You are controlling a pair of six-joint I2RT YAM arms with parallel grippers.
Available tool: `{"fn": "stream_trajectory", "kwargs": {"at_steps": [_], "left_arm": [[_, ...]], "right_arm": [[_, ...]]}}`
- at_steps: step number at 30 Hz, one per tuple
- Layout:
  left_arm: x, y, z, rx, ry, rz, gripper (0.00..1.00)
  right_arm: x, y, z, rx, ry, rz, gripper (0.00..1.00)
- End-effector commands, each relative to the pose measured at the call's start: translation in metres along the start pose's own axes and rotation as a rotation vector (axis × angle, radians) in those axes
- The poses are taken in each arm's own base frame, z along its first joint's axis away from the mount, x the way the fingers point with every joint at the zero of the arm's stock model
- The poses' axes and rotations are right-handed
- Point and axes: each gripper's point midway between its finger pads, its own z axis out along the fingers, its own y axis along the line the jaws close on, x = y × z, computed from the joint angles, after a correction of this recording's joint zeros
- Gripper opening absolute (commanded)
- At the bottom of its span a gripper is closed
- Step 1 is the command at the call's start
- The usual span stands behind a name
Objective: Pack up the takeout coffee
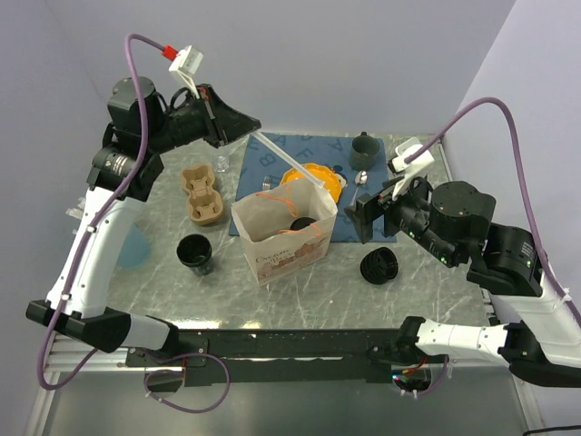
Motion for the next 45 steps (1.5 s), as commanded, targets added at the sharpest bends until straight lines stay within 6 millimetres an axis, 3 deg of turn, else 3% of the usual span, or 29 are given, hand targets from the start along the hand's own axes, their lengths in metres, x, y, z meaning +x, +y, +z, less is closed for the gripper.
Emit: {"fn": "stream_trajectory", "kwargs": {"at_steps": [1, 5, 10, 13, 20, 23, 29, 34, 40, 45], "left_arm": [[0.012, 0.000, 0.009, 0.003, 0.045, 0.072, 0.01], [0.033, 0.020, 0.020, -0.046, 0.119, 0.070, 0.01], [0.044, 0.033, 0.029, -0.059, 0.139, 0.068, 0.02], [0.051, 0.035, 0.037, -0.046, 0.159, 0.070, 0.06], [0.069, 0.020, 0.042, -0.011, 0.196, 0.102, 0.07], [0.074, 0.009, 0.036, 0.014, 0.171, 0.123, 0.13], [0.087, 0.007, 0.033, 0.006, 0.199, 0.118, 0.46], [0.071, 0.003, 0.029, -0.018, 0.171, 0.175, 0.64], [0.056, -0.002, 0.019, -0.043, 0.132, 0.231, 0.70], [0.067, 0.010, 0.014, -0.092, 0.163, 0.227, 0.70]], "right_arm": [[-0.012, -0.011, -0.006, 0.049, -0.044, 0.030, 1.00], [-0.011, -0.012, -0.004, 0.060, -0.035, 0.030, 1.00], [-0.010, -0.011, -0.002, 0.064, -0.031, 0.046, 1.00], [-0.008, -0.011, -0.001, 0.069, -0.025, 0.047, 1.00], [-0.008, -0.011, 0.004, 0.076, -0.017, 0.037, 1.00], [-0.009, -0.007, 0.007, 0.065, -0.015, 0.036, 1.00], [-0.013, -0.001, 0.016, 0.054, -0.010, 0.023, 1.00], [-0.017, 0.001, 0.018, 0.051, -0.004, 0.033, 1.00], [-0.012, 0.004, 0.022, 0.054, 0.015, 0.051, 1.00], [-0.008, 0.011, 0.029, 0.032, 0.024, 0.051, 1.00]]}}
